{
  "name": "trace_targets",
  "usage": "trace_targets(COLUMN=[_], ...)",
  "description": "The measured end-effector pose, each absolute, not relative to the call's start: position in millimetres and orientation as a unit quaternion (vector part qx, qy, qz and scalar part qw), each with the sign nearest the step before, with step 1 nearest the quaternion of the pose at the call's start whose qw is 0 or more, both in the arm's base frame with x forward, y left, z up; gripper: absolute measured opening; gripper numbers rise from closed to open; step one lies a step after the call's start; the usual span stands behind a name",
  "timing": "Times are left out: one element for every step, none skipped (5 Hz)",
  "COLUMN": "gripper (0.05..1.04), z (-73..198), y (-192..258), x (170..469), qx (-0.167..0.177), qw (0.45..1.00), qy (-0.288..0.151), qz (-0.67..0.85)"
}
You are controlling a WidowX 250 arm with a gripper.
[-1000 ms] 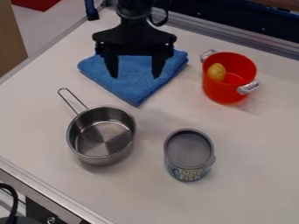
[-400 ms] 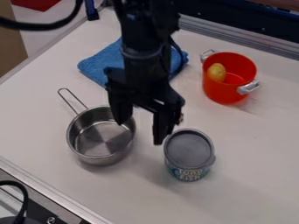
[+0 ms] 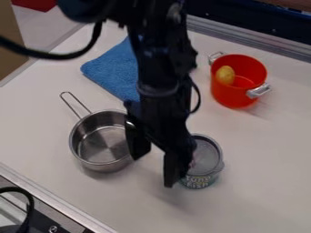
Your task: Putted the silver can at the middle of the table next to the orange pot
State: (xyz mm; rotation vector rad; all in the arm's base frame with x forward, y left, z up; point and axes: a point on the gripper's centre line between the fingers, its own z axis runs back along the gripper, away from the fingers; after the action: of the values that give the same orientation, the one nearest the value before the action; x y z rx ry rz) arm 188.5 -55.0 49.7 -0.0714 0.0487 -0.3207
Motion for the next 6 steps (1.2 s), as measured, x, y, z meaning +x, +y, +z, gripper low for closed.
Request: trace_targets(gripper=[0.996,0.996,0.996,0.996,0.996,0.996], z=[39.6,31.5,21.8,13.3,12.5,14.0], y=[-64.0,-67.9,-74.2,-74.0,-77.0,-80.2], x=[193.1,191.1,190.0,194.1,202.3,215.2], qx=[-0.032,-0.024,-0.012,-0.005,-0.006,-0.012], qw=[0.985,0.987,0.989,0.99,0.99,0.989], qy=[0.007,0.001,-0.016,-0.021,-0.047,-0.062], qz=[-0.168,-0.159,-0.145,-0.142,-0.136,-0.132])
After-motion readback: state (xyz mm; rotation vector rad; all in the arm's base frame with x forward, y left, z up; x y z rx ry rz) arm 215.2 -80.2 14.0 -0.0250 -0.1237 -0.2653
